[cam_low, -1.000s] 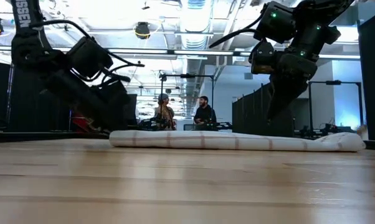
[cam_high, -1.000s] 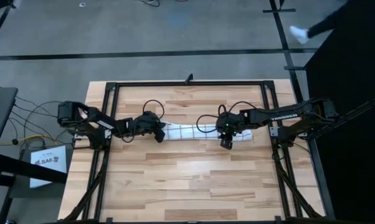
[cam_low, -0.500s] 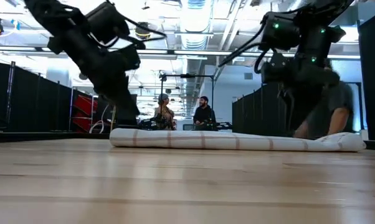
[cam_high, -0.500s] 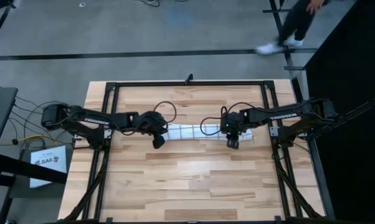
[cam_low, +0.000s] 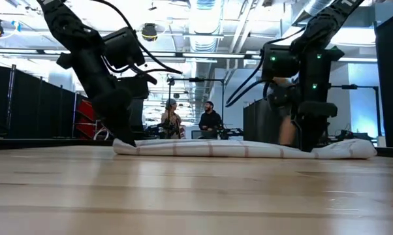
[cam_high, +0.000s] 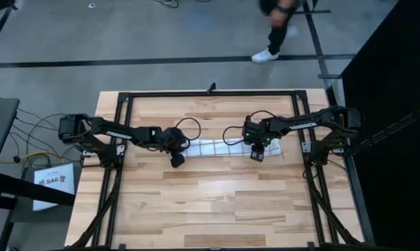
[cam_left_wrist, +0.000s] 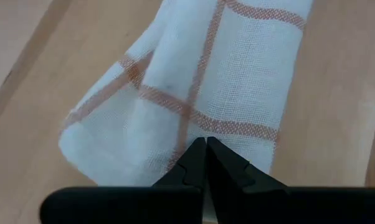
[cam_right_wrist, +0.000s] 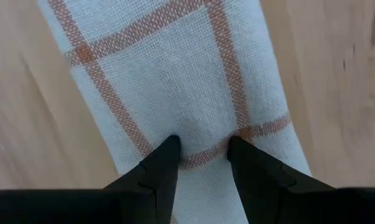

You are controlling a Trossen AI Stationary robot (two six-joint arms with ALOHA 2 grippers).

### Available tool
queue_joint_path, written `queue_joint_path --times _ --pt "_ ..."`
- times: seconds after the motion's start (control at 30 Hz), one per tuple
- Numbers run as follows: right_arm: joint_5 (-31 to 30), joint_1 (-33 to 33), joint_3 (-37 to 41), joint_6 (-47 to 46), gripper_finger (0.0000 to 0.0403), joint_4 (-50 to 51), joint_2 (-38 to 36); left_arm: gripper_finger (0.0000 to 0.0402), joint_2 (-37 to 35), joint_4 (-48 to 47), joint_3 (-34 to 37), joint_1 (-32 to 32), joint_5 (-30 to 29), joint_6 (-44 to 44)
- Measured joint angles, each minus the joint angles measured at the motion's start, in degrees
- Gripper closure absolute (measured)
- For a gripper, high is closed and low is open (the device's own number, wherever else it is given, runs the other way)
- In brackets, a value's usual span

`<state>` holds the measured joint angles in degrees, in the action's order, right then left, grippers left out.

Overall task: Roll towel
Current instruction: Fold the towel

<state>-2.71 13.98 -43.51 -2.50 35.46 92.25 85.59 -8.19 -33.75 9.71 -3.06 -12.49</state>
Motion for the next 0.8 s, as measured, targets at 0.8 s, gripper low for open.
queue_joint_path --times 0.8 --pt "1.06 -3.12 -0.19 -0.54 0.0271 0.97 -4.46 0.0402 -18.11 -10.12 7.35 7.21 -1.55 -1.95"
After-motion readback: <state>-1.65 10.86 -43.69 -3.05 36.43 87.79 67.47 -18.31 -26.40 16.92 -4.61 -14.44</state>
